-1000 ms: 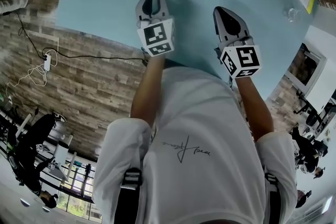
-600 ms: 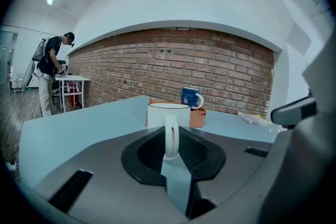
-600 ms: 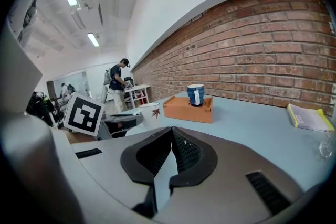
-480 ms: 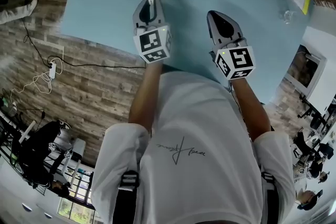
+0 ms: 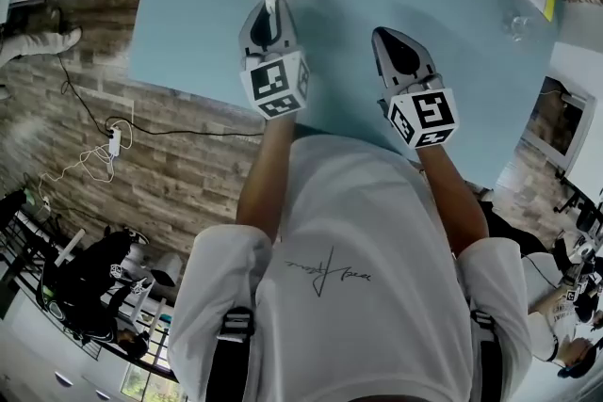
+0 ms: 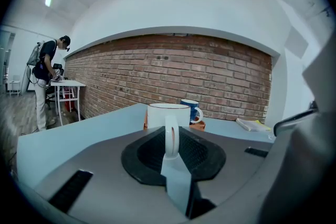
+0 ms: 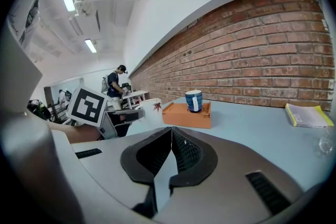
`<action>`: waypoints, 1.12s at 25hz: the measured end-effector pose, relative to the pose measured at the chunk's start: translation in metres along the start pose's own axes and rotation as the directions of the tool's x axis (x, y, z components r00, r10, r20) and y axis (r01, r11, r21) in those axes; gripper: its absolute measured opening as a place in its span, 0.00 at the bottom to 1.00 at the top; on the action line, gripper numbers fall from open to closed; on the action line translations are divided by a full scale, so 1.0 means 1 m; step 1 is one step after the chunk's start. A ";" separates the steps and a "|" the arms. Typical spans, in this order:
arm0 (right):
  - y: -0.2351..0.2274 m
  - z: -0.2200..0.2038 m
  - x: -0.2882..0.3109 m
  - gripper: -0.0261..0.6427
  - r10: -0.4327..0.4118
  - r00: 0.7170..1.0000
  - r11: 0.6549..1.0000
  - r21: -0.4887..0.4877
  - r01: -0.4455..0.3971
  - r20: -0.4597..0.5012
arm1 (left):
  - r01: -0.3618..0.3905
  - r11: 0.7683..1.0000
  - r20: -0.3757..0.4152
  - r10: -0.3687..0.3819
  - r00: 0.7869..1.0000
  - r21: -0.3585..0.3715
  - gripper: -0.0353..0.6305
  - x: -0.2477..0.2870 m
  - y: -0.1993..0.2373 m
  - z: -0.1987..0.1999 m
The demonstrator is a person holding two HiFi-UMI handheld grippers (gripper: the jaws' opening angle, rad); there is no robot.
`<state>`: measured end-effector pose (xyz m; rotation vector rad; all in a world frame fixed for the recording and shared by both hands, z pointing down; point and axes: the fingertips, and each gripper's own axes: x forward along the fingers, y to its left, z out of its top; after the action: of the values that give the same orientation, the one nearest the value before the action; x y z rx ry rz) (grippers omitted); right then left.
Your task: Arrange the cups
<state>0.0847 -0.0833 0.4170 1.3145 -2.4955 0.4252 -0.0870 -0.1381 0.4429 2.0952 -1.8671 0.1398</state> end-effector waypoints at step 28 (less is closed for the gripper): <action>0.009 0.025 0.034 0.07 -0.030 0.999 0.999 0.041 0.028 0.035 | 0.038 0.999 0.052 -0.040 0.998 0.036 0.14 0.080 0.020 0.056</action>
<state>0.0558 -0.1135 0.4066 1.3840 -2.5057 0.4523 -0.1039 -0.2328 0.4164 2.1770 -1.8656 0.1092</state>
